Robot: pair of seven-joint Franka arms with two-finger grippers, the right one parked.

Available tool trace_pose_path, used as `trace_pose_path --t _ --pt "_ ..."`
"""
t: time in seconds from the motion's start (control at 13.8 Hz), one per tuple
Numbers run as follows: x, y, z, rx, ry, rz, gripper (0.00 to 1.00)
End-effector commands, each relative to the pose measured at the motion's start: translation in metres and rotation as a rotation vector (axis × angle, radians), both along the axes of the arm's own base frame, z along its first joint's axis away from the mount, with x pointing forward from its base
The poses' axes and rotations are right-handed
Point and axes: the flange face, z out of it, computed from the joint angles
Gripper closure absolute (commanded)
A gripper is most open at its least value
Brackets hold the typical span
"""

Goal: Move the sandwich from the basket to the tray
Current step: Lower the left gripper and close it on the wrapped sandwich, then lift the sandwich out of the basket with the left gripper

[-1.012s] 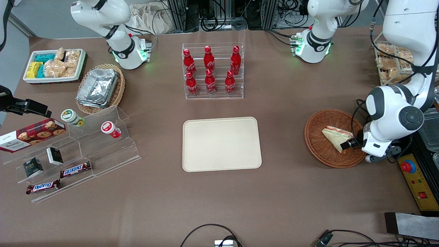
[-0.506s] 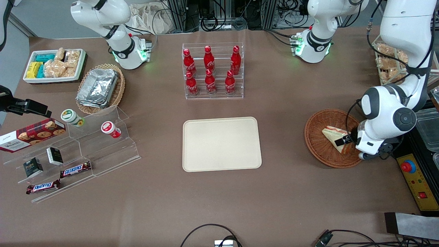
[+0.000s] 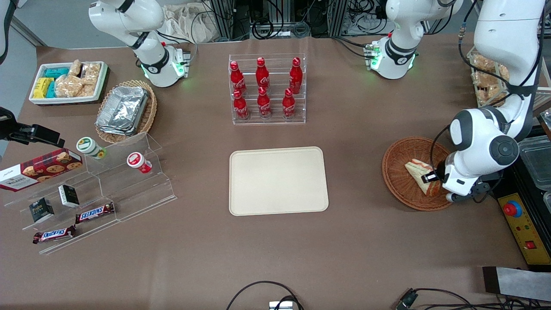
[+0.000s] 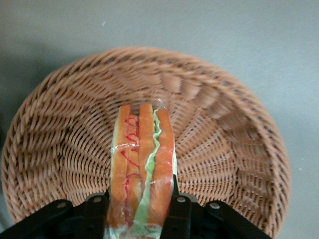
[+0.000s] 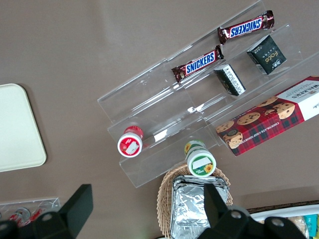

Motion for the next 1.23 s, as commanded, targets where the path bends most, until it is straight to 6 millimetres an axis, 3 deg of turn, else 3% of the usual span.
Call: trace_pose_path --t 0.0,0.14,0.22,0.36,0.43,0.51,0.65,0.72,0.94,1.16 --pt "0.019 0.000 0.042 -0.009 -0.073 -0.115 1.00" --pt "0.036 -0.004 0.096 -0.006 -0.093 -0.165 1.00" --pt "0.048 -0.016 0.125 -0.012 -0.075 -0.186 1.00" --pt "0.070 -0.059 0.183 -0.027 -0.050 -0.245 1.00" --pt "0.079 -0.077 0.196 -0.037 -0.038 -0.272 1.00" --pt "0.084 -0.106 0.202 -0.044 -0.034 -0.313 1.00" --pt "0.082 -0.175 0.196 -0.040 -0.030 -0.385 1.00" --pt "0.082 -0.197 0.184 -0.040 -0.021 -0.336 1.00" --pt "0.078 -0.278 0.134 -0.035 0.027 -0.293 1.00" --pt "0.056 -0.351 0.072 -0.015 0.059 -0.214 1.00"
